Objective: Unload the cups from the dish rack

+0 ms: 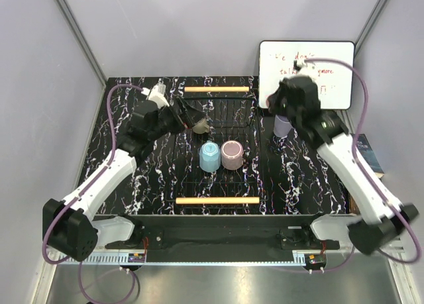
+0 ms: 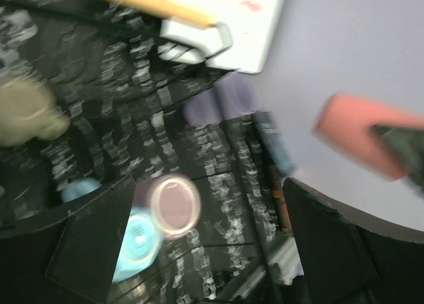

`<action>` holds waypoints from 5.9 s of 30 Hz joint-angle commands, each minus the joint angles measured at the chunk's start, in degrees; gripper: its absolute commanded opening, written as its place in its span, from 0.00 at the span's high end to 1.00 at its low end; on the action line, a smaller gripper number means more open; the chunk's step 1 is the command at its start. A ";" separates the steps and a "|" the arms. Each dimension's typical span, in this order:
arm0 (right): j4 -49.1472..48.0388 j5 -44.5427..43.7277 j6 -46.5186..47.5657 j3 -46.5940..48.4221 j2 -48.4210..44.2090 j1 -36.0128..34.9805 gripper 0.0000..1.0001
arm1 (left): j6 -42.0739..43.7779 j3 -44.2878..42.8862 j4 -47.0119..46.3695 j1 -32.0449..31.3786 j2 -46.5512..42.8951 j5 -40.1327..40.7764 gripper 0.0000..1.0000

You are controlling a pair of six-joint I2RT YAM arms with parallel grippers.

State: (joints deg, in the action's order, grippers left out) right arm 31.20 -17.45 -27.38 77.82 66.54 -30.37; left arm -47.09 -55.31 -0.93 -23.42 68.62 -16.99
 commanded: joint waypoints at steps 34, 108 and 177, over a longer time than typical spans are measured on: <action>27.78 -0.21 -1.54 36.80 42.44 16.75 1.00 | 5.87 1.43 22.99 -0.05 -2.79 12.51 0.01; -11.69 17.28 -4.88 -19.37 -5.55 0.31 0.26 | 13.69 -18.08 32.48 -20.35 20.32 30.97 0.01; -38.49 40.13 -14.11 -29.40 -14.86 0.31 0.34 | -29.90 13.12 -71.85 -3.74 6.26 -22.99 1.00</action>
State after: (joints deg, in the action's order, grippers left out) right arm -1.83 21.17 -40.77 47.59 52.23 -29.69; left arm -74.08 -41.12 -59.46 -27.11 76.25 -37.54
